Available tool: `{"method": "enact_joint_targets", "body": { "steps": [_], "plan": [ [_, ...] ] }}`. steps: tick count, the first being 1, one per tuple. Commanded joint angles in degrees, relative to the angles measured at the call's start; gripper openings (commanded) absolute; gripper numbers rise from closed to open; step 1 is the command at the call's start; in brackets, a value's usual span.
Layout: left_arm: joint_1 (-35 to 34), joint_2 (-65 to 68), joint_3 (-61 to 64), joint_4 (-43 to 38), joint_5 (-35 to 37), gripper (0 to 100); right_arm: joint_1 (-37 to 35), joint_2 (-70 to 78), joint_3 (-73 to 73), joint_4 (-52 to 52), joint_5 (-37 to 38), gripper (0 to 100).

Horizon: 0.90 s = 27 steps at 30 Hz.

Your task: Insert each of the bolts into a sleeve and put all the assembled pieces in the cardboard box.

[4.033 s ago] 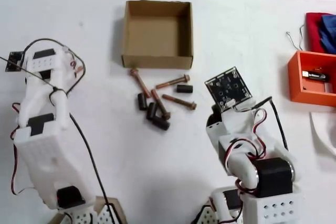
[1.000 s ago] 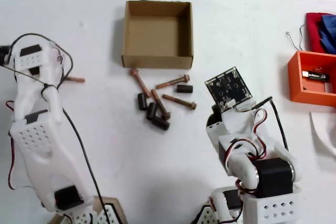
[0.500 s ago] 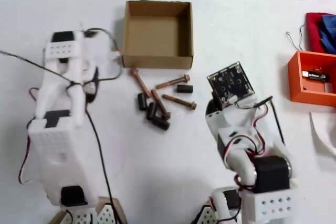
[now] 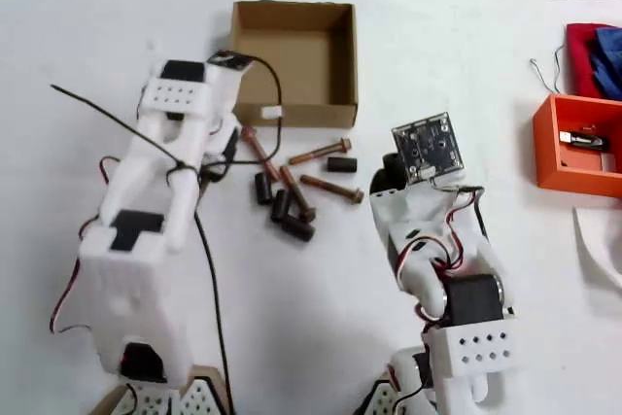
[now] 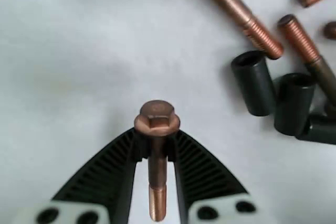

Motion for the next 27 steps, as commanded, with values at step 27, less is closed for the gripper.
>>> {"method": "enact_joint_targets", "body": {
  "steps": [27],
  "plan": [
    [-0.1, -25.3, 48.0, -36.4, 0.0, 14, 0.1, -1.3, 3.4, -1.5, -1.1, 2.1]
  ]
}}
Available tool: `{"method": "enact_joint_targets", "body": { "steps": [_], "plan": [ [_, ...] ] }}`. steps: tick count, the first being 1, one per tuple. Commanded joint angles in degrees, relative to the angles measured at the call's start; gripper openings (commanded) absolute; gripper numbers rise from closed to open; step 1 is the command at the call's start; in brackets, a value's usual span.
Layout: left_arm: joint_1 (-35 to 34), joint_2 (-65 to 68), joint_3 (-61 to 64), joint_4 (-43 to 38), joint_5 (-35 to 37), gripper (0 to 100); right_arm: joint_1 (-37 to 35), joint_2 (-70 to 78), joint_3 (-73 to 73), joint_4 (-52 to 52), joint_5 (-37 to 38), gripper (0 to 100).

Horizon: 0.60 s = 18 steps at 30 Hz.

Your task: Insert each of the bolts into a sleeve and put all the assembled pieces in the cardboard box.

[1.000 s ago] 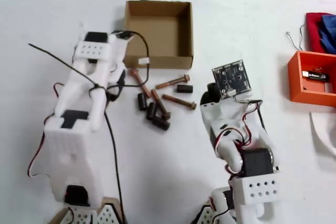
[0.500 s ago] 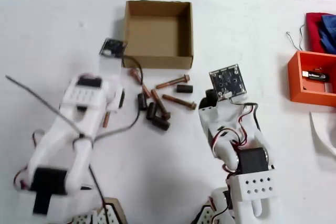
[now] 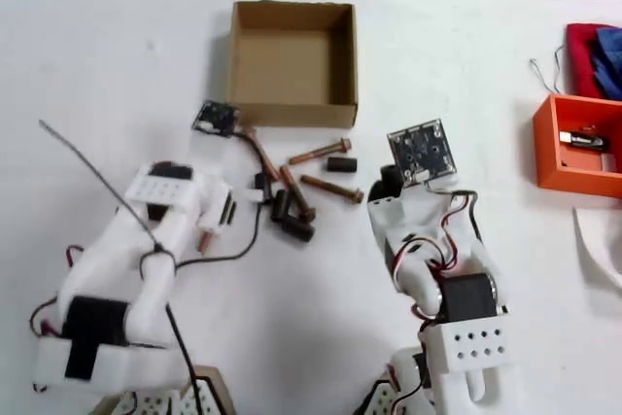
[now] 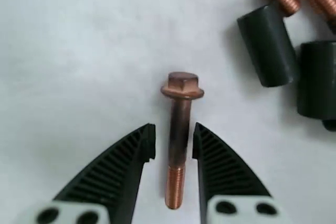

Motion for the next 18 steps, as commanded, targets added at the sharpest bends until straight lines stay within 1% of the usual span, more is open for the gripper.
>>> {"method": "enact_joint_targets", "body": {
  "steps": [1, 6, 12, 18],
  "plan": [
    [0.2, 3.6, -6.6, 2.2, -0.7, 14, 0.2, -1.3, -0.3, -1.0, -0.7, 2.1],
    [0.6, 9.8, -12.4, 3.8, -0.8, 14, 0.2, -1.3, 0.4, -0.9, -0.7, 2.1],
    [0.7, 15.1, -20.3, 8.4, -0.8, 14, 0.2, -1.3, 0.4, -0.9, -0.7, 2.1],
    [4.0, 16.0, -21.6, 10.7, -0.5, 13, 0.2, -1.3, 0.4, -1.0, -0.7, 2.1]
  ]
}}
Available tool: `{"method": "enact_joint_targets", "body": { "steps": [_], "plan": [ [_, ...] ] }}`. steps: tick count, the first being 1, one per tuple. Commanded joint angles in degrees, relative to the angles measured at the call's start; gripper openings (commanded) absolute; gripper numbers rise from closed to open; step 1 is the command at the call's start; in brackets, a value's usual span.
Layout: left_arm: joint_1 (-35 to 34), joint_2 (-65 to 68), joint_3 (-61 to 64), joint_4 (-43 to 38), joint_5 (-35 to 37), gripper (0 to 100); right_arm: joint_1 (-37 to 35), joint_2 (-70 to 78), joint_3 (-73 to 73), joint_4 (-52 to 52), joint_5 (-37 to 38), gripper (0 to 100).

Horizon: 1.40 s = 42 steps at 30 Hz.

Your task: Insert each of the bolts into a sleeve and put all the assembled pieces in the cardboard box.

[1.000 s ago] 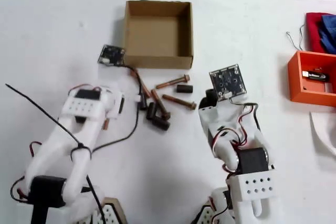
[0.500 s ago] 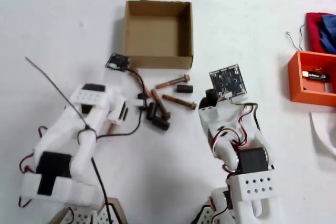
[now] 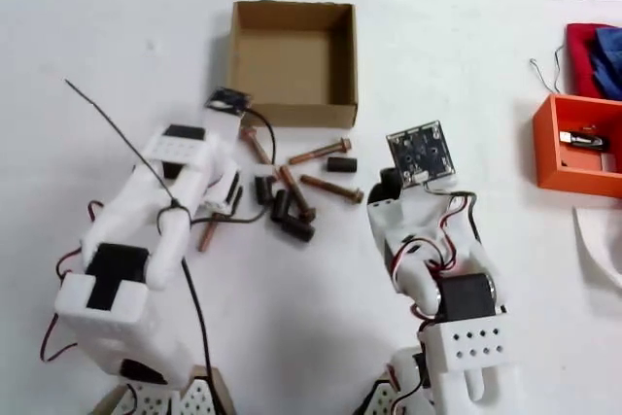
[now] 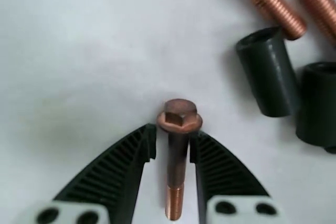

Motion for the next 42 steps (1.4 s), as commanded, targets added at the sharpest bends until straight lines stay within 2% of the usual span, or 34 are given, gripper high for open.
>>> {"method": "enact_joint_targets", "body": {
  "steps": [1, 6, 19, 23, 26, 28, 35, 37, 42],
  "plan": [
    [3.0, 0.5, -2.9, 0.0, 0.1, 13, 0.2, -1.3, -0.6, -1.0, -0.5, 2.1],
    [4.0, 0.7, -2.8, -0.4, 0.1, 2, 0.2, -1.3, -0.6, -1.0, -0.5, 2.1],
    [3.6, -1.9, -3.7, 1.5, 0.0, 3, 0.2, -1.3, -0.6, -0.5, -0.5, 2.1],
    [4.0, -14.4, -2.9, 4.8, 0.1, 3, 0.3, -3.8, -0.5, 0.5, -0.5, 2.1],
    [3.9, -28.7, 2.0, 3.8, 0.1, 3, 0.3, -8.9, 1.6, 0.7, -0.1, 2.1],
    [3.5, -39.5, 9.5, -1.4, 0.2, 3, 0.3, -12.6, 4.0, -0.1, -0.4, 2.1],
    [-0.9, -70.7, 41.6, -29.1, 0.1, 3, 0.2, -22.3, 10.0, -2.7, -0.5, 2.1],
    [-3.9, -77.3, 44.4, -29.5, 0.2, 3, 0.2, -23.4, 10.5, -2.7, -0.5, 2.1],
    [-8.4, -89.0, 47.4, -21.8, -0.4, 3, 0.2, -23.8, 10.6, -2.6, -0.5, 2.1]
  ]
}}
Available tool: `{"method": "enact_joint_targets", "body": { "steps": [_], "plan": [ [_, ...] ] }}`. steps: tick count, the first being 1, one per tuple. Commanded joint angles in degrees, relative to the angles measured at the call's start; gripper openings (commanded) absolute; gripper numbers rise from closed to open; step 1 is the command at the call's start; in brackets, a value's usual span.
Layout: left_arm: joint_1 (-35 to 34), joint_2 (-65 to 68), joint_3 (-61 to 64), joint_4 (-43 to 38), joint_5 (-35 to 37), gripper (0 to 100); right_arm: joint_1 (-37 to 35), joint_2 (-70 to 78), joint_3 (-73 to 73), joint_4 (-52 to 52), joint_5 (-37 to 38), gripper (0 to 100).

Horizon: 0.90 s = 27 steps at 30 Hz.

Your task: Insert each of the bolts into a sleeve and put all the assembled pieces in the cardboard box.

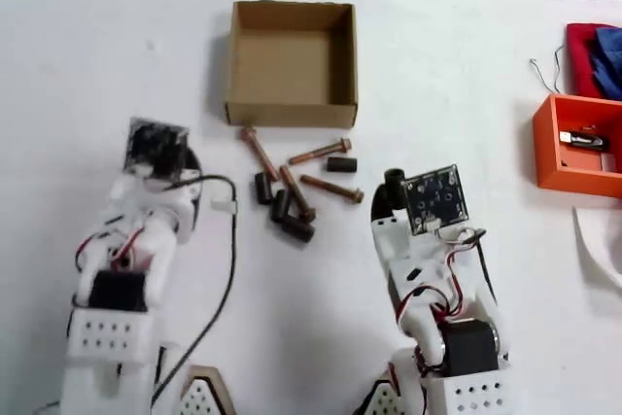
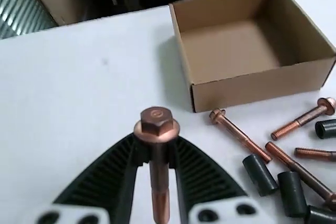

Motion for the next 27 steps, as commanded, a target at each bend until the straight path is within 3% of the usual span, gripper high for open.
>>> {"method": "enact_joint_targets", "body": {
  "steps": [1, 8, 13, 17, 21, 27],
  "plan": [
    [-3.6, -8.8, 1.6, 4.2, -0.4, 3, 0.2, -0.9, -0.3, -1.6, -0.5, 2.1],
    [-8.9, -23.0, 12.4, 4.5, -2.7, 3, 0.2, -0.9, -0.3, -1.6, -0.5, 2.1],
    [-8.5, -35.3, 22.6, -7.4, 5.5, 3, 0.2, -0.9, -0.3, -1.6, -0.5, 2.1],
    [-5.4, -33.3, 24.3, -19.2, 18.7, 3, -1.4, -1.3, -0.3, -2.2, -4.8, 2.3],
    [1.0, -29.4, 21.1, -18.5, 25.4, 3, -7.3, -1.4, 4.4, -8.5, -7.6, 2.4],
    [11.8, -20.1, 7.7, -17.8, 29.5, 3, -13.0, -1.4, 9.5, -14.9, -7.6, 2.1]
  ]
}}
